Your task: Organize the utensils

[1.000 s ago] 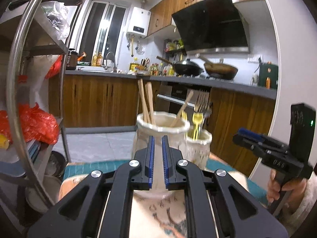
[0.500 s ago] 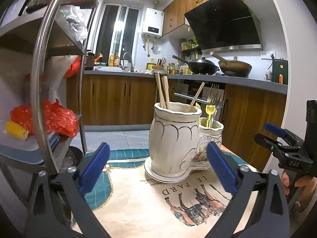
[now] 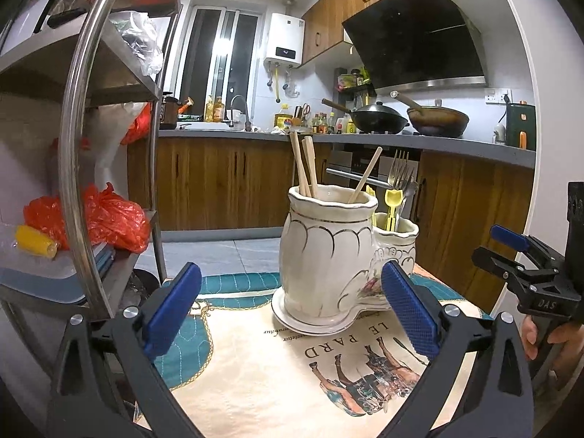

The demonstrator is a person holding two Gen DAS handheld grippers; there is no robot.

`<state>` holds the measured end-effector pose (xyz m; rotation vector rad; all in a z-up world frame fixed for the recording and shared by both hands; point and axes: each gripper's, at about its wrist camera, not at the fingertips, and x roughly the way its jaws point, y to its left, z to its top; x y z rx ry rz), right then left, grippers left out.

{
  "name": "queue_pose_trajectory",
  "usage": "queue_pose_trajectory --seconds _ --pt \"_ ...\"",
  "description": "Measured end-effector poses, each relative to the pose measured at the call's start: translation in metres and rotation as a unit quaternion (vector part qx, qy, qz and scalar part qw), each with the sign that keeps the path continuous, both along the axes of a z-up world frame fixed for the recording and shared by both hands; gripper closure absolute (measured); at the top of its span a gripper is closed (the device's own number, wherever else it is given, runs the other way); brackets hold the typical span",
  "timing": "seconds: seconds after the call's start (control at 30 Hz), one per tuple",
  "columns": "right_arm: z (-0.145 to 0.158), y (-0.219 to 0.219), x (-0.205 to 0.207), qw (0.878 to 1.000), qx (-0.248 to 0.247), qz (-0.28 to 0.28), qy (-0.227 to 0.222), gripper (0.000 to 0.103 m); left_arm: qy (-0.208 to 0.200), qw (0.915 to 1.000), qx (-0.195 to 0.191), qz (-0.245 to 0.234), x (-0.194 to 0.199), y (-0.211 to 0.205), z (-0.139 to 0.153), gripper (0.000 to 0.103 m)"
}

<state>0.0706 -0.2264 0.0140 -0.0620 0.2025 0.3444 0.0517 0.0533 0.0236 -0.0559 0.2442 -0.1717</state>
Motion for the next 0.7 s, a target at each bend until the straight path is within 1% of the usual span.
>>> queue_pose_trajectory --seconds 0.7 --pt "-0.0002 0.0003 -0.0003 1.000 0.000 0.000 0.000 0.007 0.001 1.0000 -0.001 0.002 0.0000 0.0002 -0.0006 0.006"
